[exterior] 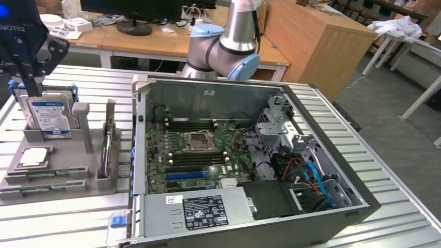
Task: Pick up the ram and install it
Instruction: 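Pick up the ram and move it above insertion slot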
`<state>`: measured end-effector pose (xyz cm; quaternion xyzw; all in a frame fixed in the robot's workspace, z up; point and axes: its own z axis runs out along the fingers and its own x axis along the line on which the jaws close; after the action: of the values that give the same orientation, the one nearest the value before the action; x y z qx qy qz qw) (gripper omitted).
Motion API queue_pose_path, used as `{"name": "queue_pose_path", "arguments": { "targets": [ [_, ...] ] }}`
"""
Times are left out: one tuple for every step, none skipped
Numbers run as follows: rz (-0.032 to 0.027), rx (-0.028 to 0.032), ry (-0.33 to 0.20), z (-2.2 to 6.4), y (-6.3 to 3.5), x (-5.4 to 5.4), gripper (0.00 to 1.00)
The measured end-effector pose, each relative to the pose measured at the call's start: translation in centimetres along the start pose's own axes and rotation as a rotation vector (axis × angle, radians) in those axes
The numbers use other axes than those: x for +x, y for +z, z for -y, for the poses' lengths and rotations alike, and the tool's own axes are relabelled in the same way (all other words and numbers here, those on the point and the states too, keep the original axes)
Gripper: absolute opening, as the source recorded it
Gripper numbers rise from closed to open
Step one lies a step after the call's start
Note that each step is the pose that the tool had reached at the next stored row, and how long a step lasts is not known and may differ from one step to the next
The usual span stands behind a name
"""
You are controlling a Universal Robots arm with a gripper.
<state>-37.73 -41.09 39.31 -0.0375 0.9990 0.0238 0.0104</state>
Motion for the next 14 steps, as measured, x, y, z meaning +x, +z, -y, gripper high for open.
{"name": "queue_pose_path", "arguments": {
  "targets": [
    [-0.0005, -0.0005, -0.011, 0.00, 0.00, 0.00, 0.11],
    [-0.0010, -0.0012, -0.023, 0.00, 0.00, 0.01, 0.11],
    [-0.0015, -0.0019, -0.034, 0.00, 0.00, 0.00, 0.11],
    [-0.0020, -0.0028, -0.047, 0.00, 0.01, 0.01, 0.11],
    [-0.0024, -0.0037, -0.058, 0.00, 0.01, 0.01, 0.11],
    [-0.0030, -0.0046, -0.071, 0.00, 0.01, 0.01, 0.11],
    [-0.0036, -0.0054, -0.083, 0.00, 0.00, 0.01, 0.11],
    [-0.0041, -0.0062, -0.096, 0.00, 0.00, 0.01, 0.11],
    [-0.0048, -0.0069, -0.109, 0.00, 0.00, 0.01, 0.11],
    [-0.0054, -0.0078, -0.123, 0.00, 0.00, 0.01, 0.11],
    [-0.0060, -0.0085, -0.135, 0.00, 0.00, 0.01, 0.11],
    [-0.0065, -0.0095, -0.148, 0.00, 0.00, 0.01, 0.11],
    [-0.0070, -0.0103, -0.161, 0.00, 0.00, 0.01, 0.11],
    [-0.0075, -0.0111, -0.173, 0.00, 0.00, 0.01, 0.11]
  ]
}}
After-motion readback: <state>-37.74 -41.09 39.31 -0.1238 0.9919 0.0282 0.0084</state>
